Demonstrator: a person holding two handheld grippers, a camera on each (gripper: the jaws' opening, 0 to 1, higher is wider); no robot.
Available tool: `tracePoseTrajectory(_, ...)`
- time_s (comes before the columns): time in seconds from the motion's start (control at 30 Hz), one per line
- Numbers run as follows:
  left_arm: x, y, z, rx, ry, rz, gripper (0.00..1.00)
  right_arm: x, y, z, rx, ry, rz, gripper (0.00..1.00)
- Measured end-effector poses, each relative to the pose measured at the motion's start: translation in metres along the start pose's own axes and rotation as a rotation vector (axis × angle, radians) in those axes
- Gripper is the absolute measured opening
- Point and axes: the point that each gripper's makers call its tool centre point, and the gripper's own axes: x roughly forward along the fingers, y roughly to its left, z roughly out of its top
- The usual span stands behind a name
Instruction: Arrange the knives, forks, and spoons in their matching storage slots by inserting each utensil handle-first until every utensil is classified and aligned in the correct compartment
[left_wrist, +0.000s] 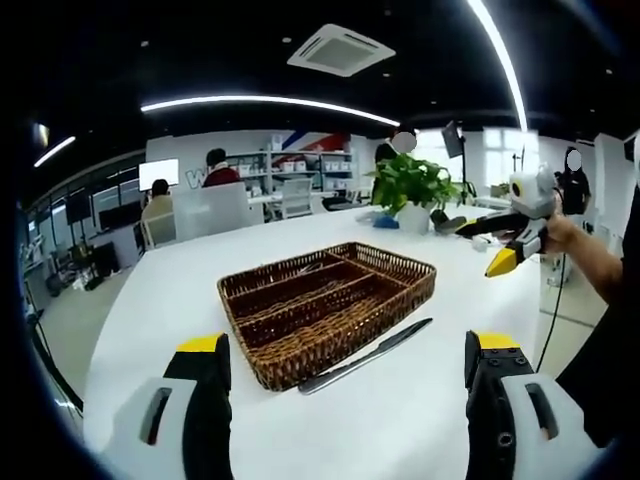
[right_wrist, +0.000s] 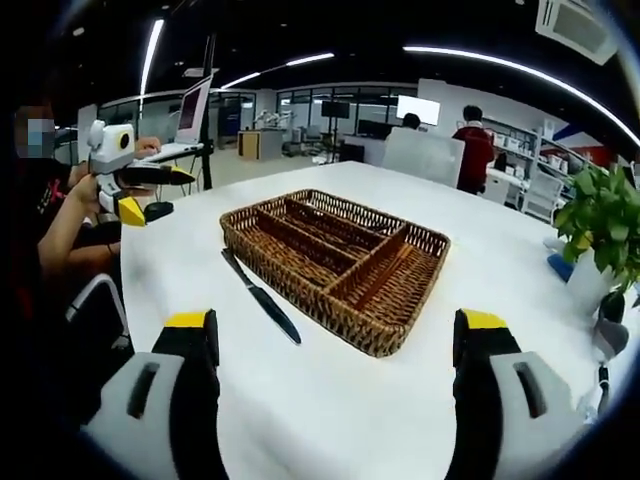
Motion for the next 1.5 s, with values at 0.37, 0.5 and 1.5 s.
tracePoseTrajectory(0.37,-0.001,-0.002,0.001,0.008,-0.012,0.0,0.99,0.002,0.001,-0.006,-0.024,0.042,0.015,1.0)
tracePoseTrajectory(0.5,-0.001,-0.004,0.002,0.013,-0.014,-0.005,0.99,0.005,0.003,-0.007,-0.045,0.071,0.036,0.98)
tracePoseTrajectory(1.5,0.008,-0.002,-0.005,0.04,0.028,-0.015,0.99,0.045,0.038,-0.023,-0.218,0.289,0.259,0.85)
